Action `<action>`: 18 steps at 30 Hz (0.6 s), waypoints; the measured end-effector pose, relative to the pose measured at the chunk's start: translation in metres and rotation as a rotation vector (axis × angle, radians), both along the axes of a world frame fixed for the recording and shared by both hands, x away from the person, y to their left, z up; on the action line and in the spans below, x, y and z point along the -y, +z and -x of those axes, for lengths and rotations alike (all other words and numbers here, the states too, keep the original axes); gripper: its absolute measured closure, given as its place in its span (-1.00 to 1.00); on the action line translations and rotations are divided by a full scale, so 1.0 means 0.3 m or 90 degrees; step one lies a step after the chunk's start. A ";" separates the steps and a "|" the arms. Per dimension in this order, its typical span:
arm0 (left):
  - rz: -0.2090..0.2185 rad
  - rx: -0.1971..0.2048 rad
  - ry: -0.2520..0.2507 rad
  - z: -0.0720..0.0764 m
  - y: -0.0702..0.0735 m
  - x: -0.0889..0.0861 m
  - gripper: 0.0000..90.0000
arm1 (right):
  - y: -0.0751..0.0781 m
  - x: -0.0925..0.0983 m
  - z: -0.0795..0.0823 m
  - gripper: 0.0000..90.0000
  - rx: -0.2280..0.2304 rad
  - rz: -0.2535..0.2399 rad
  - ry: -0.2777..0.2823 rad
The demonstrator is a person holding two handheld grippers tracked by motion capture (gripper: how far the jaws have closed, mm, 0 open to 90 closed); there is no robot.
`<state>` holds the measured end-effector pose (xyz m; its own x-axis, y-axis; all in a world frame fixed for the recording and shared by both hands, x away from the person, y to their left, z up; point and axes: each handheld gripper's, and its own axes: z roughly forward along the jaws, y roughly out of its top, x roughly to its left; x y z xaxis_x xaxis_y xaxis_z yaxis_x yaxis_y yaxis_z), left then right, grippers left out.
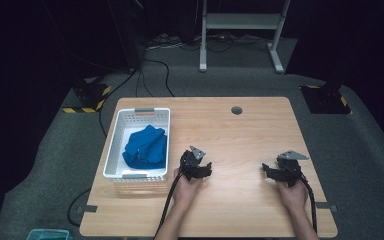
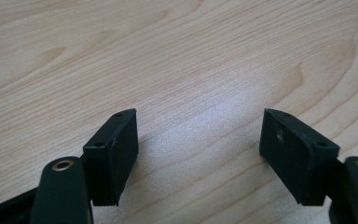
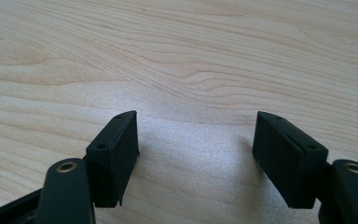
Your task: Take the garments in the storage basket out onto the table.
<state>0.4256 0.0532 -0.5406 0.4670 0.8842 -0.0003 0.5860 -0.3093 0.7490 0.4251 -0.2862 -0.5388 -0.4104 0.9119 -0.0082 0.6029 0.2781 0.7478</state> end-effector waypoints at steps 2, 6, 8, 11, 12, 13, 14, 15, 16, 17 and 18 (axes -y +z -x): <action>0.000 0.000 0.000 0.000 0.000 0.000 -0.37 | 0.000 0.000 0.000 -0.30 0.000 0.000 0.000; 0.000 0.000 -0.001 0.000 0.000 0.000 -0.37 | 0.000 0.000 0.000 -0.30 0.000 0.000 0.000; 0.000 0.001 -0.002 -0.001 0.000 0.000 -0.38 | 0.000 0.000 0.000 -0.30 0.000 0.000 0.000; 0.000 0.000 -0.002 -0.001 0.000 0.000 -0.38 | 0.000 0.001 -0.001 -0.30 0.001 0.001 0.001; 0.000 0.000 -0.002 -0.001 0.000 0.000 -0.38 | 0.000 0.001 -0.001 -0.30 0.001 0.001 0.001; 0.000 0.000 -0.002 -0.001 0.000 0.000 -0.38 | 0.000 0.000 -0.001 -0.30 0.001 0.001 0.001; 0.000 0.000 -0.003 -0.001 0.000 0.000 -0.38 | 0.000 0.000 0.000 -0.30 0.000 0.000 0.000; 0.000 0.000 -0.004 -0.001 0.000 0.000 -0.39 | 0.000 0.000 0.000 -0.30 0.000 0.000 0.000; 0.000 -0.001 -0.005 -0.001 0.000 0.001 -0.40 | 0.000 0.000 0.000 -0.30 0.000 0.000 0.000; -0.001 -0.001 -0.005 -0.001 0.000 0.001 -0.41 | 0.000 0.001 -0.001 -0.30 0.001 0.001 0.001; -0.001 -0.001 -0.005 -0.001 0.000 0.001 -0.42 | 0.000 0.000 0.000 -0.30 0.000 0.000 0.000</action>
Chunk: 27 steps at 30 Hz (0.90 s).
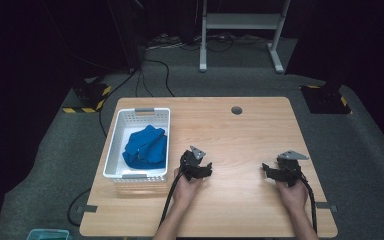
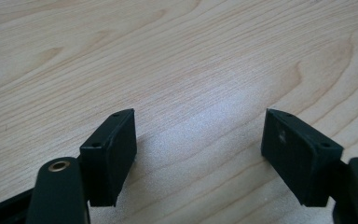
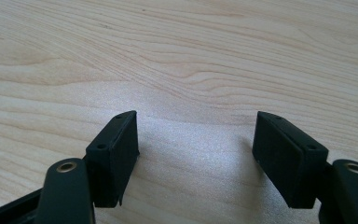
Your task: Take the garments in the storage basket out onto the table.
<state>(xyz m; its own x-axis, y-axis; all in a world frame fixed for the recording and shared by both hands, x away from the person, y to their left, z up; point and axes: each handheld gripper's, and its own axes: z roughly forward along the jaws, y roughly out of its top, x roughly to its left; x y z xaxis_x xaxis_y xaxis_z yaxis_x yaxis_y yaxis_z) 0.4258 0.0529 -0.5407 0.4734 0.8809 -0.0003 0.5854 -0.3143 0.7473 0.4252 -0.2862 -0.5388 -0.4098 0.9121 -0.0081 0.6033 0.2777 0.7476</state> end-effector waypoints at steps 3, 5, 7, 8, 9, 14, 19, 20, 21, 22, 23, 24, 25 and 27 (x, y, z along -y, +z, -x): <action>-0.001 0.000 0.001 0.000 0.000 0.001 -0.42 | 0.000 0.000 0.000 -0.30 0.000 0.000 0.000; -0.001 -0.002 0.003 0.001 0.000 0.005 -0.44 | 0.000 0.000 0.000 -0.30 0.000 0.000 0.000; -0.002 -0.003 0.003 0.001 0.000 0.007 -0.48 | 0.000 0.000 0.000 -0.30 0.001 0.001 0.001; -0.003 -0.005 0.004 0.000 0.000 0.010 -0.51 | 0.000 0.000 0.000 -0.30 0.000 0.000 0.000; -0.003 -0.005 0.004 0.000 0.000 0.010 -0.53 | 0.000 0.000 0.000 -0.30 0.000 0.000 0.000; -0.007 -0.011 0.003 -0.004 -0.002 0.019 -0.66 | 0.000 0.000 0.000 -0.30 0.000 0.000 0.000; -0.008 -0.012 0.001 -0.003 -0.001 0.023 -0.68 | 0.000 0.000 0.000 -0.30 0.000 0.000 0.000; -0.008 -0.012 0.002 -0.003 -0.001 0.023 -0.68 | 0.000 0.000 0.000 -0.30 0.000 0.000 0.000; -0.008 -0.012 0.002 -0.004 -0.001 0.023 -0.68 | 0.000 0.000 0.000 -0.30 0.000 0.000 0.000; -0.008 -0.013 0.003 -0.004 -0.001 0.024 -0.67 | 0.000 0.000 0.000 -0.30 0.000 0.000 0.000; -0.008 -0.013 0.003 -0.004 -0.001 0.024 -0.67 | 0.000 0.000 0.000 -0.30 0.000 0.000 0.000; -0.009 -0.013 0.003 -0.003 0.000 0.025 -0.67 | 0.000 0.000 0.000 -0.30 0.000 0.000 0.000; -0.014 -0.011 0.003 -0.001 0.003 0.027 -0.67 | 0.000 0.000 0.000 -0.31 0.000 0.000 0.000; -0.018 -0.012 0.001 0.000 0.004 0.028 -0.67 | 0.000 0.000 0.000 -0.30 0.000 0.000 0.000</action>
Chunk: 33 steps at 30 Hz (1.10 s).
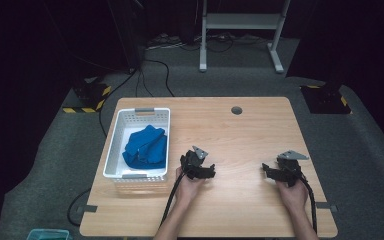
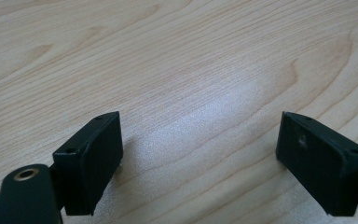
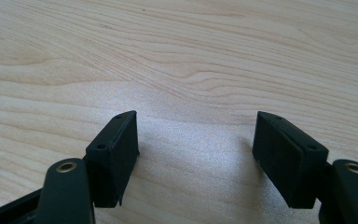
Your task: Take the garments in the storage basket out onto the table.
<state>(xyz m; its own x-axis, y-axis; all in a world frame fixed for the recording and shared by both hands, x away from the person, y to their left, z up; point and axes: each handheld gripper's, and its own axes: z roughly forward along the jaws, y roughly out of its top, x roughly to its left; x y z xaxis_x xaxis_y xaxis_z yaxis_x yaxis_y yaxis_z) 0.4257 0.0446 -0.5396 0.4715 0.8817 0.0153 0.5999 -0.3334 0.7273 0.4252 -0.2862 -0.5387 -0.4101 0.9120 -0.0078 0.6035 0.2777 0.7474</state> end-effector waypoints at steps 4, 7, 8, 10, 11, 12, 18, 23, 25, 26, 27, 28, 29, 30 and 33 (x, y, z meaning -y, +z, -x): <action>0.000 0.000 -0.003 0.004 0.006 0.001 -0.67 | 0.000 0.000 0.000 -0.30 0.000 0.000 0.000; 0.004 0.003 -0.006 0.009 0.020 -0.003 -0.67 | 0.000 0.000 0.000 -0.31 0.000 0.000 0.000; 0.004 0.003 -0.006 0.009 0.020 -0.003 -0.67 | 0.000 0.000 0.000 -0.31 0.000 0.000 0.000; 0.007 0.005 -0.005 0.012 0.026 -0.004 -0.67 | 0.000 0.000 0.000 -0.31 0.000 0.000 0.000; 0.007 0.004 -0.006 0.013 0.029 -0.006 -0.67 | 0.000 0.000 0.000 -0.31 0.000 0.000 0.000; 0.008 0.003 -0.006 0.014 0.031 -0.007 -0.67 | 0.000 0.000 0.000 -0.31 0.000 0.000 0.000; 0.013 0.007 -0.007 0.025 0.050 -0.010 -0.66 | 0.000 0.000 0.000 -0.31 0.000 0.000 0.000; 0.010 0.008 -0.010 0.027 0.058 -0.011 -0.66 | 0.000 0.000 0.000 -0.31 0.000 0.000 0.000; 0.011 0.007 -0.010 0.029 0.060 -0.011 -0.66 | 0.000 0.000 0.000 -0.31 0.000 0.000 0.000; 0.011 0.008 -0.011 0.030 0.062 -0.012 -0.66 | 0.000 0.000 0.000 -0.31 0.000 0.000 0.000; 0.012 0.008 -0.011 0.031 0.064 -0.012 -0.66 | 0.000 0.000 0.000 -0.31 0.000 0.000 0.000; 0.012 0.008 -0.011 0.031 0.064 -0.012 -0.66 | 0.000 0.000 0.000 -0.31 0.000 0.000 0.000; 0.016 0.009 -0.010 0.032 0.065 -0.012 -0.66 | 0.000 0.000 0.000 -0.31 0.000 0.000 0.000; 0.014 0.010 -0.012 0.034 0.070 -0.013 -0.66 | 0.000 0.000 0.000 -0.31 0.000 0.000 0.000; 0.012 0.013 -0.013 0.036 0.077 -0.013 -0.66 | 0.000 0.000 0.000 -0.31 0.000 0.000 0.000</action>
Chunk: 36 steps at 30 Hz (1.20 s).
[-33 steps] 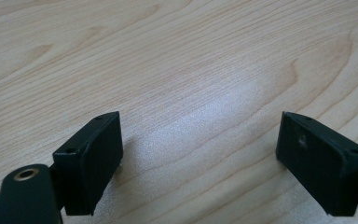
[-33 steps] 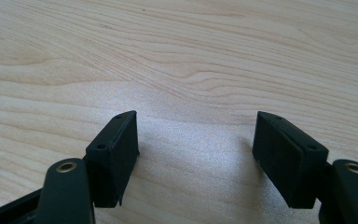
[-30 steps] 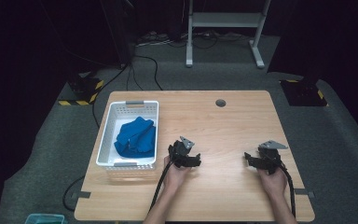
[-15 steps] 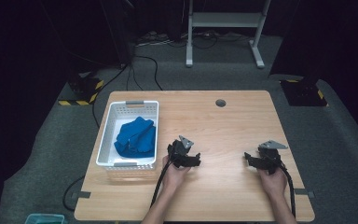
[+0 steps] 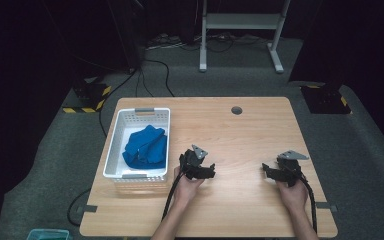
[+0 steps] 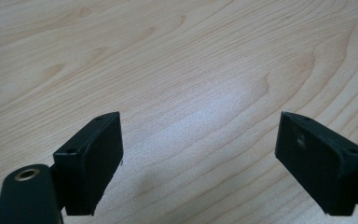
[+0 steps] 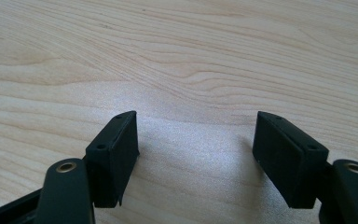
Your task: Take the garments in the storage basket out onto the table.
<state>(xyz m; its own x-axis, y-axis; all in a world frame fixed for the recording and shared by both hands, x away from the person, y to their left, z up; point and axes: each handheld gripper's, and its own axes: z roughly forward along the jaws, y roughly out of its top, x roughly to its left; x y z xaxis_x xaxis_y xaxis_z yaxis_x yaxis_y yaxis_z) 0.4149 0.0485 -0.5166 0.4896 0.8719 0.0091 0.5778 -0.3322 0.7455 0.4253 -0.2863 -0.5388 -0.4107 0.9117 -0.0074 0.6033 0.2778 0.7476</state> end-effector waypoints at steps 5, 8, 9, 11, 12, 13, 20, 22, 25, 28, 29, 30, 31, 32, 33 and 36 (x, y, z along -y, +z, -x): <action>-0.002 0.003 -0.001 0.000 0.010 -0.001 -0.65 | 0.000 0.000 0.000 -0.31 0.000 0.000 0.000; 0.001 0.005 -0.003 0.002 0.015 -0.001 -0.65 | 0.000 0.000 0.000 -0.31 0.000 0.000 0.000; -0.001 0.007 -0.003 0.003 0.017 0.000 -0.65 | 0.000 0.000 0.000 -0.31 0.000 0.000 0.000; 0.001 0.007 -0.003 0.004 0.020 -0.001 -0.65 | 0.000 0.000 0.000 -0.31 0.000 0.000 0.000; 0.003 0.009 -0.003 0.005 0.023 -0.003 -0.65 | 0.000 0.000 0.000 -0.31 0.000 0.000 0.000; 0.005 0.010 -0.002 0.006 0.027 -0.004 -0.66 | 0.000 0.000 0.000 -0.31 0.000 0.000 0.000; 0.003 0.017 -0.003 0.009 0.054 -0.013 -0.66 | 0.000 0.000 0.000 -0.31 0.000 0.000 0.000; 0.003 0.018 -0.003 0.009 0.056 -0.014 -0.66 | 0.000 0.000 0.000 -0.31 0.000 0.000 0.000; 0.010 0.018 -0.001 0.009 0.061 -0.018 -0.66 | 0.000 0.000 0.000 -0.31 0.000 0.000 0.000; 0.009 0.019 0.000 0.010 0.066 -0.020 -0.66 | 0.000 0.000 0.000 -0.31 0.000 0.000 0.000; 0.015 0.020 0.001 0.010 0.069 -0.023 -0.66 | 0.000 0.000 0.000 -0.31 0.000 0.000 0.000; 0.015 0.020 0.001 0.010 0.069 -0.023 -0.66 | 0.000 0.000 0.000 -0.31 0.000 0.000 0.000; 0.015 0.019 0.001 0.010 0.071 -0.025 -0.66 | 0.000 0.000 0.000 -0.31 0.000 0.000 0.000; 0.009 0.019 0.000 0.010 0.075 -0.026 -0.66 | 0.000 0.000 0.000 -0.31 0.000 0.000 0.000; 0.009 0.019 0.000 0.010 0.075 -0.026 -0.66 | 0.000 0.000 0.000 -0.31 0.000 0.000 0.000; 0.008 0.023 0.001 0.010 0.089 -0.036 -0.66 | 0.000 0.000 0.000 -0.31 0.000 0.000 0.000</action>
